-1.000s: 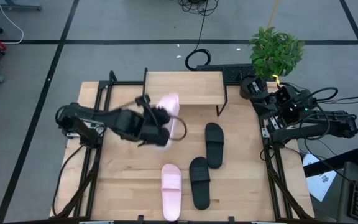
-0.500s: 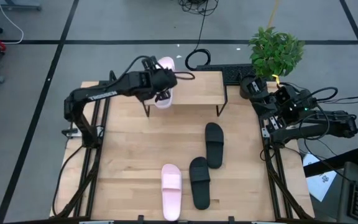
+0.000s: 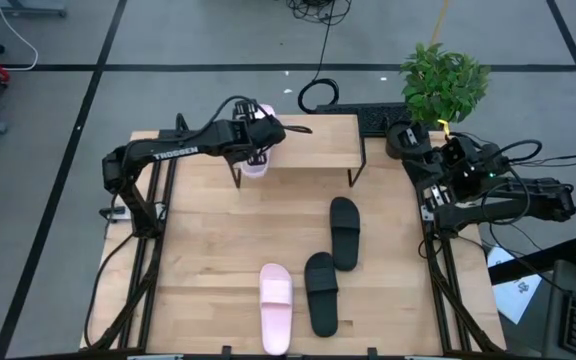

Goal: Pick and place slides into the shelf
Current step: Put the top pink slipper on the shelf

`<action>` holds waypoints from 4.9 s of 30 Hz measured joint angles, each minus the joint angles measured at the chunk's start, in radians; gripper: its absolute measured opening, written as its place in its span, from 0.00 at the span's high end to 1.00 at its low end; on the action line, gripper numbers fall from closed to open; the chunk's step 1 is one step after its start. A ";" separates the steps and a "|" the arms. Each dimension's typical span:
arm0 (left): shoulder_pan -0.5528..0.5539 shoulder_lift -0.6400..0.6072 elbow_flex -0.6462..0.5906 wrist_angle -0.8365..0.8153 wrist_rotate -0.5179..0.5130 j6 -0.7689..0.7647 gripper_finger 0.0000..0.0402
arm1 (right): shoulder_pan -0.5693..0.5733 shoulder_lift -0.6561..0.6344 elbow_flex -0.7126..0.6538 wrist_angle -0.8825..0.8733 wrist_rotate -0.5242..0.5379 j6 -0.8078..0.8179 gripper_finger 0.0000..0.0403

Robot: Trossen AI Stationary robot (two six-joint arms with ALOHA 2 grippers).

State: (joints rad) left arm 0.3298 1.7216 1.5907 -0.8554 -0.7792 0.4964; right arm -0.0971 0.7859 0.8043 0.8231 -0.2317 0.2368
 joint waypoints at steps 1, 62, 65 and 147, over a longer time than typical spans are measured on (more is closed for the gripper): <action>0.002 0.000 -0.001 0.009 0.000 0.005 1.00 | 0.000 0.000 0.000 -0.006 0.000 -0.005 0.83; 0.113 -0.088 -0.125 0.150 0.095 0.067 1.00 | 0.001 0.000 0.000 -0.013 0.052 -0.040 0.83; 0.116 -0.087 -0.125 0.150 0.099 0.066 1.00 | 0.001 0.000 0.000 -0.013 0.052 -0.040 0.83; 0.120 -0.088 -0.216 0.179 0.098 0.071 1.00 | 0.000 0.000 0.000 -0.012 0.052 -0.047 0.83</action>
State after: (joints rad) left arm 0.4493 1.6341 1.3746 -0.6765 -0.6807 0.5674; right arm -0.0967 0.7860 0.8040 0.8112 -0.1795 0.1894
